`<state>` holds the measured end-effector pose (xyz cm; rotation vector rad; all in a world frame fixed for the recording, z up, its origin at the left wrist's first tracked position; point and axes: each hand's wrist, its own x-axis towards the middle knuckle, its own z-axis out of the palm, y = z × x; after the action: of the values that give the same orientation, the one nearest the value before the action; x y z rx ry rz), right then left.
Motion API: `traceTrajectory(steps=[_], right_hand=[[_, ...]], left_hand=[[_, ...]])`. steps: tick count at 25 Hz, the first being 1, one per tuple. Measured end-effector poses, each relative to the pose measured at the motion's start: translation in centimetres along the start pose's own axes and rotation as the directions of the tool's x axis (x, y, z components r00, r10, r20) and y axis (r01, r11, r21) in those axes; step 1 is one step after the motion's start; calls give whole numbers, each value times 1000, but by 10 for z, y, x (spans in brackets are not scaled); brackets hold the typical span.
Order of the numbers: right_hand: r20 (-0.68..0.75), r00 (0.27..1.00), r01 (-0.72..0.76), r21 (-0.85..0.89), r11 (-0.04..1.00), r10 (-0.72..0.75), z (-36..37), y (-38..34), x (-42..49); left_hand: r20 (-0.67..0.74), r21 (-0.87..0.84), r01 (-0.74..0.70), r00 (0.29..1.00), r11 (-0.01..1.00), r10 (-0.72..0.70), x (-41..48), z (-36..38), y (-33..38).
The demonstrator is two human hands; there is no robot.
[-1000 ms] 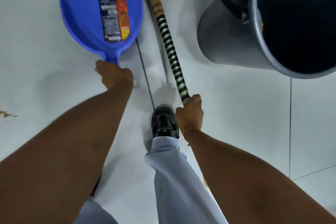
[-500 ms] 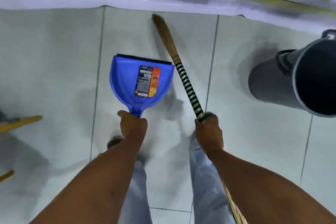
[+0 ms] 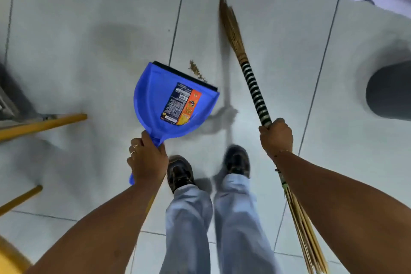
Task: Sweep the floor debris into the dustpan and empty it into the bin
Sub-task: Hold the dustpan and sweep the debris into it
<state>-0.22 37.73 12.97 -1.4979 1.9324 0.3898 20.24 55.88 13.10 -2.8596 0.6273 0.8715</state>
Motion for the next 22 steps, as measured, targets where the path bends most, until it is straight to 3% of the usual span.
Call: traceTrajectory(steps=[3, 6, 9, 14, 17, 19, 22], right_hand=[[88, 996, 33, -63, 997, -28, 36, 11, -1], [118, 985, -108, -130, 986, 124, 82, 23, 7], [79, 968, -220, -202, 954, 240, 114, 45, 13], [76, 977, -159, -375, 913, 201, 138, 87, 14], [120, 989, -28, -456, 890, 92, 139, 109, 6], [118, 990, -19, -398, 917, 72, 131, 121, 0], [7, 992, -119, -314, 942, 128, 121, 127, 5]], left_hand=[[101, 108, 27, 994, 994, -38, 32, 22, -17], [162, 126, 8, 986, 992, -28, 74, 51, -26], [127, 139, -54, 991, 989, 37, 113, 75, -37], [47, 262, -231, 973, 937, 226, 172, 84, -56], [43, 283, -283, 958, 917, 282, 189, 86, -60], [42, 275, -294, 955, 915, 294, 190, 87, -61], [41, 263, -293, 955, 919, 293, 189, 89, -63]])
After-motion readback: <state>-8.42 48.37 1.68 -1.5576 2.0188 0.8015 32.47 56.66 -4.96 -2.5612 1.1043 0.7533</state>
